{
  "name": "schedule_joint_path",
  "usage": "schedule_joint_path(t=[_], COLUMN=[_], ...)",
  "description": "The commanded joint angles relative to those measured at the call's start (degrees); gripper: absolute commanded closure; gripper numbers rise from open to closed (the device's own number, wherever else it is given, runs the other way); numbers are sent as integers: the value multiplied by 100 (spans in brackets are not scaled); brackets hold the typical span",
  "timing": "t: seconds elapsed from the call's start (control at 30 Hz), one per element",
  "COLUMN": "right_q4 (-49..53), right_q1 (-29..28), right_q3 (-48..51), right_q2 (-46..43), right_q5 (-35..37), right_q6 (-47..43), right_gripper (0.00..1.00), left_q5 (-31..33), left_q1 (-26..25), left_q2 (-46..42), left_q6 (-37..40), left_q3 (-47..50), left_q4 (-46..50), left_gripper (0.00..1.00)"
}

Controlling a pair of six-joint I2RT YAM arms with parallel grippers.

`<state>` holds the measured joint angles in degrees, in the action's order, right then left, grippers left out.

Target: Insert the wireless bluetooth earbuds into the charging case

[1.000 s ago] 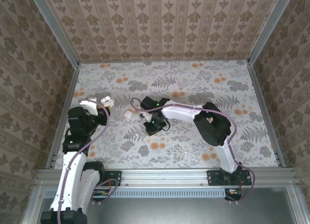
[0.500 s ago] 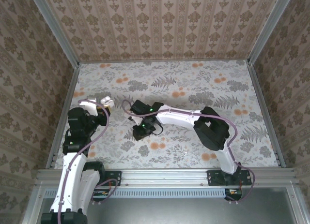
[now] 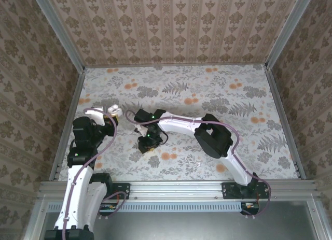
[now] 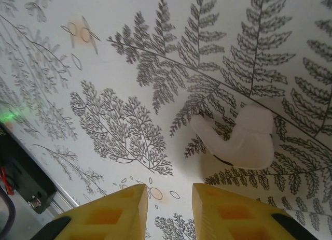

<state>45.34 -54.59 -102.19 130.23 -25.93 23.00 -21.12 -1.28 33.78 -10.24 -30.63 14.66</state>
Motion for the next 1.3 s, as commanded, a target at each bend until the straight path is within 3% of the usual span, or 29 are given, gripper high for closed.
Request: schedule_joint_path(t=[0.0,0.5,0.67,0.8,1.07,1.27], right_q4=[323,-286,-258,-529,-237,-159], right_q1=[120,708,574,293,72,71], right_q3=[-197,-446,-27,268,-510,-634], right_q2=[168,199,-213,-372,73,112], right_q5=[-101,-128,83,-227,-267,-158], right_q6=[171,677,724,807,664,581], right_gripper=[70,66,70,72,77,76], left_q5=[12,3,38,107,123,139], left_q1=[60,58,73,90,138,182], left_q2=[-82,-42,-34,-34,-34,-144], left_q6=[32,26,75,158,204,215], left_q3=[14,14,6,7,-36,-4], left_q4=[-24,-53,-42,-32,118,213], left_gripper=[100,100,100,100,100,100])
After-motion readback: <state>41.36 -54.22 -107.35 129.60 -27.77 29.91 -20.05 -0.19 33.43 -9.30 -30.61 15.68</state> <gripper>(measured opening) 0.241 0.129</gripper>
